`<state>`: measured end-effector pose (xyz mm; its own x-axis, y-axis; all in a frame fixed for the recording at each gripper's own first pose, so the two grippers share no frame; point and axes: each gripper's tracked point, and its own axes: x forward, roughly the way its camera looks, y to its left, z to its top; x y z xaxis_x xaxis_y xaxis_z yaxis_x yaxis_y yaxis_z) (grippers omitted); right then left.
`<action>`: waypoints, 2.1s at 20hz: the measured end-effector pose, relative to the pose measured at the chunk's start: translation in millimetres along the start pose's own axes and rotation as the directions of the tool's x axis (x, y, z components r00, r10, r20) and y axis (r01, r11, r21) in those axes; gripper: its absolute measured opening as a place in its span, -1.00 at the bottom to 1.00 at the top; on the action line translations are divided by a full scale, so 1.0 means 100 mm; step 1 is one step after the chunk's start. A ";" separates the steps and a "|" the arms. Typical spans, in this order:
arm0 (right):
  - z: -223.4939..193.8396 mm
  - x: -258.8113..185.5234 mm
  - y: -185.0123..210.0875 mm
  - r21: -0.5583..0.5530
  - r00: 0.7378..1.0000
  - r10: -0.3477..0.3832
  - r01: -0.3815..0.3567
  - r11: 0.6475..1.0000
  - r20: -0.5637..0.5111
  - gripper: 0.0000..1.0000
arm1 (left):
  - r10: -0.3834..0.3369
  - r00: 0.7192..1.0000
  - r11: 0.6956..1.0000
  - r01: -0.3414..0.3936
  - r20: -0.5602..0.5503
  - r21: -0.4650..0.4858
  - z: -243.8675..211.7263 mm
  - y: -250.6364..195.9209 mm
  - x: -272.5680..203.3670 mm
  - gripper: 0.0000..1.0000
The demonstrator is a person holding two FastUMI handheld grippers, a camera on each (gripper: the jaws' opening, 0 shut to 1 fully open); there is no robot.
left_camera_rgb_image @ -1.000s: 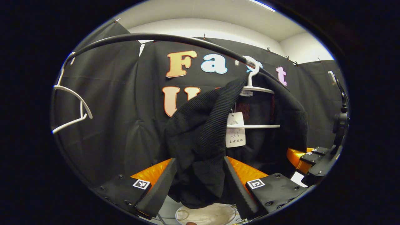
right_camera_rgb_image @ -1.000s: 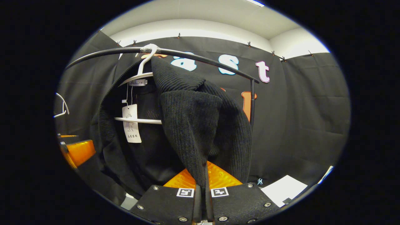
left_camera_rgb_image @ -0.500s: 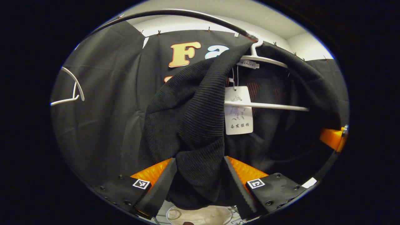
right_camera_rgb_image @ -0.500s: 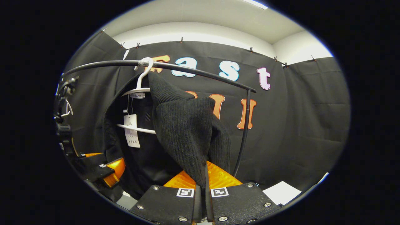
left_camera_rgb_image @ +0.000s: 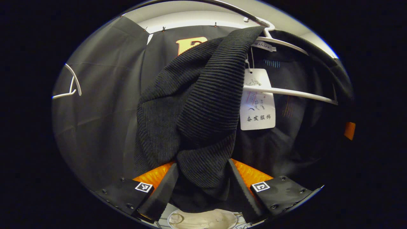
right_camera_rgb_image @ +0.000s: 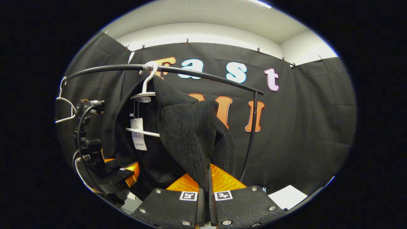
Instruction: Grasp the clothes on the hanger with both hands and then place them into the laundry hamper below.
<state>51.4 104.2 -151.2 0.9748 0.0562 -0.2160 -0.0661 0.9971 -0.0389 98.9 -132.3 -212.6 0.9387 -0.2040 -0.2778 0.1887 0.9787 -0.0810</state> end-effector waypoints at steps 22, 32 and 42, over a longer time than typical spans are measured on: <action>1.19 0.17 -0.81 -0.099 0.981 0.012 0.007 0.995 0.193 -0.90 | 0.215 0.959 0.956 -0.245 0.185 0.161 1.16 1.26 -0.44 -0.81; 1.13 0.95 -0.99 -0.051 0.977 0.169 -0.164 0.985 0.129 -0.90 | 0.300 0.915 0.916 -0.355 0.270 0.186 1.58 1.54 -0.42 -0.77; 0.58 1.44 -0.79 0.165 0.904 0.415 -0.427 0.889 0.103 -0.89 | 0.337 0.914 0.918 -0.373 0.228 0.136 1.43 1.74 -0.28 -0.77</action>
<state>209.4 36.8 -122.9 0.8755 0.4702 -0.1112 -0.4400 0.8709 0.2189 146.8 46.9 -82.4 0.9868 0.1491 -0.0634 -0.1374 0.9776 0.1596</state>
